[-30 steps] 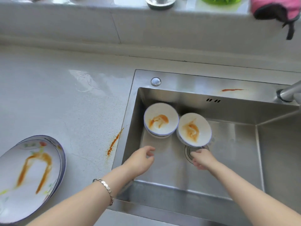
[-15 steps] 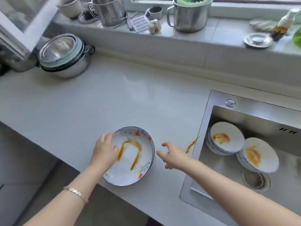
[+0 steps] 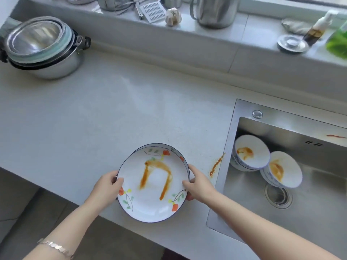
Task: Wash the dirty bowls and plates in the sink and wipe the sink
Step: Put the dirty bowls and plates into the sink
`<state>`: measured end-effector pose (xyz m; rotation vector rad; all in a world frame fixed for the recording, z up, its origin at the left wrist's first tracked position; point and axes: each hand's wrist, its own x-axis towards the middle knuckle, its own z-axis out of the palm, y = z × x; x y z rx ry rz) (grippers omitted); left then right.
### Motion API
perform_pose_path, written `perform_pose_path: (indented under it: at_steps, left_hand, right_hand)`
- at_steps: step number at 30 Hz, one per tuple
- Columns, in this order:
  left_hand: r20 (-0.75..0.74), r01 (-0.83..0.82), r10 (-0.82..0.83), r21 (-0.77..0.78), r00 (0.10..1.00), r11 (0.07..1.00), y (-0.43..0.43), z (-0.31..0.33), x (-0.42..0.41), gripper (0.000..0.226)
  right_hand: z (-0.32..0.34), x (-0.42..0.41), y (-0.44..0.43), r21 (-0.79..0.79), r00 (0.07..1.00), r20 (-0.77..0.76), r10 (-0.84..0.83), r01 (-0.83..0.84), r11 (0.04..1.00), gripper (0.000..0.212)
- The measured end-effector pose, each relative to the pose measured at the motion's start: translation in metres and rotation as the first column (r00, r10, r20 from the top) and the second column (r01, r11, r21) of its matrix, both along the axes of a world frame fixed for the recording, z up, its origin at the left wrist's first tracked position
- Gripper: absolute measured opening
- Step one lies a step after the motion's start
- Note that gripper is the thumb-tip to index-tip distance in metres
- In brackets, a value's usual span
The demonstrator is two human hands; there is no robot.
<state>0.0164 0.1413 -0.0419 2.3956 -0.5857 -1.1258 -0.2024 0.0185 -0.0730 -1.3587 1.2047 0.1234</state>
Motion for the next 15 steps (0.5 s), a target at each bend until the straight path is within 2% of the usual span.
perform_pose_path:
  at_steps: [3, 7, 10, 15]
  left_hand:
    - [-0.067, 0.067, -0.074, -0.106, 0.995, 0.992, -0.022, 0.017, -0.034, 0.02]
    - [-0.17, 0.189, -0.229, -0.223, 0.959, 0.956, -0.064, 0.032, -0.099, 0.02]
    - [-0.197, 0.293, -0.341, -0.235, 0.919, 0.927, -0.095, 0.028, -0.158, 0.023]
    - [-0.193, 0.472, -0.516, -0.231, 0.835, 0.851, -0.146, 0.005, -0.276, 0.024]
  right_hand:
    - [0.013, -0.05, -0.011, 0.012, 0.993, 0.04, -0.114, 0.114, 0.993, 0.056]
    - [0.038, -0.13, -0.026, -0.067, 0.962, 0.115, -0.248, 0.257, 0.964, 0.052]
    - [0.048, -0.201, -0.036, -0.123, 0.942, 0.097, -0.322, 0.332, 0.935, 0.051]
    - [0.037, -0.321, -0.048, -0.126, 0.902, 0.006, -0.431, 0.428, 0.895, 0.049]
